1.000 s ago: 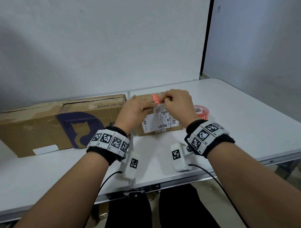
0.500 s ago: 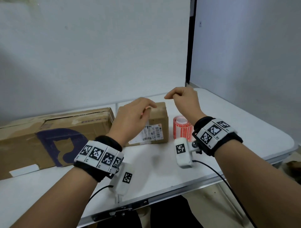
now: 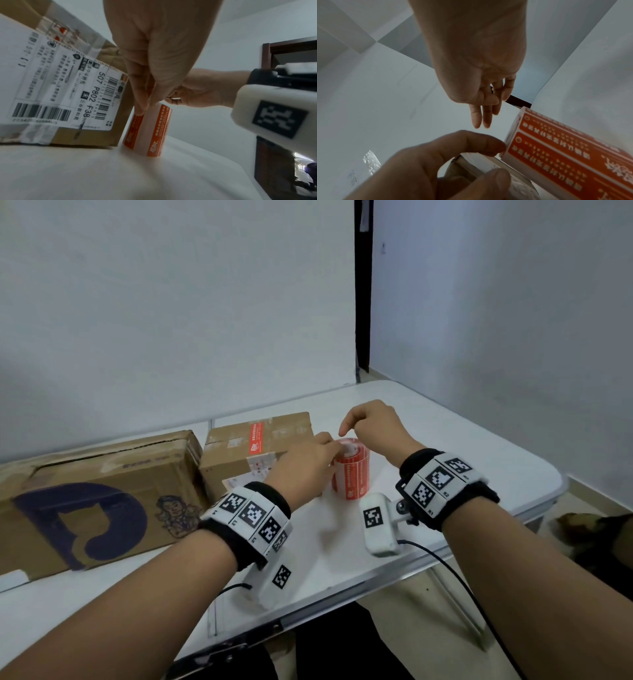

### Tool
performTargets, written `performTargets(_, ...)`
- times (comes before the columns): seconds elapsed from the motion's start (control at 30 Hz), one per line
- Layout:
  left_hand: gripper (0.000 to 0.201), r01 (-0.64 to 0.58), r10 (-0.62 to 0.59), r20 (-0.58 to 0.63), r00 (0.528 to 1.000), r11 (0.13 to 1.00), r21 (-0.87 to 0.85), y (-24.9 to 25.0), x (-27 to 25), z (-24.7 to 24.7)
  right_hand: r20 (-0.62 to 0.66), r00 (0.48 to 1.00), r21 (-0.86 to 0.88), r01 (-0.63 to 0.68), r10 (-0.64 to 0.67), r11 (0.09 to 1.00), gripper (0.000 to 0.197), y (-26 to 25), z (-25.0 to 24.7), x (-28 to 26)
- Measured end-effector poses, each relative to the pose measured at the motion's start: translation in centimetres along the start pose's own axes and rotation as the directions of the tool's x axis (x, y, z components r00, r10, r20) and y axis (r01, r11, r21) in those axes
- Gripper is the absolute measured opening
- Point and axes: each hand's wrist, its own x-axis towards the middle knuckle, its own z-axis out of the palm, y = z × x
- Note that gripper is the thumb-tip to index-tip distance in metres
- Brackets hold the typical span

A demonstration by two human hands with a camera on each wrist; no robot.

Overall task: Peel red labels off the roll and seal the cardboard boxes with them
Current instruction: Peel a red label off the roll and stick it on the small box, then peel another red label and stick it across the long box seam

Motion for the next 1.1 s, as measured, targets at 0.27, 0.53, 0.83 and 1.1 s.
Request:
performTargets(0.27, 0.031, -0.048, 0.047, -0.039, 0.998, 0.999, -0.018, 0.0, 0.1, 0.5, 0.055, 0.998, -0.010, 0.013, -0.013, 1.000, 0.043, 0.6, 0.1, 0.0)
performTargets(0.53, 0.013, 0.163, -0.159, 0.039, 0.987, 0.946, -0.280, -0.4, -0.2, -2.2, 0.249, 0.967, -0.019, 0.068, -0.061, 0.997, 0.027, 0.3, -0.2, 0.0)
performTargets(0.83, 0.019, 0.293, -0.381, -0.136, 0.915, 0.857, -0.425, -2.4, -0.3, -4.1, 0.213, 0.972, -0.013, 0.100, -0.095, 0.995, 0.021, 0.8, 0.4, 0.1)
performTargets(1.1, 0.013, 0.240, -0.391, -0.295, 0.872, 0.866, -0.439, -2.4, -0.5, -3.6, 0.128, 0.984, 0.146, 0.108, -0.127, 0.983, 0.017, 0.8, 1.6, -0.2)
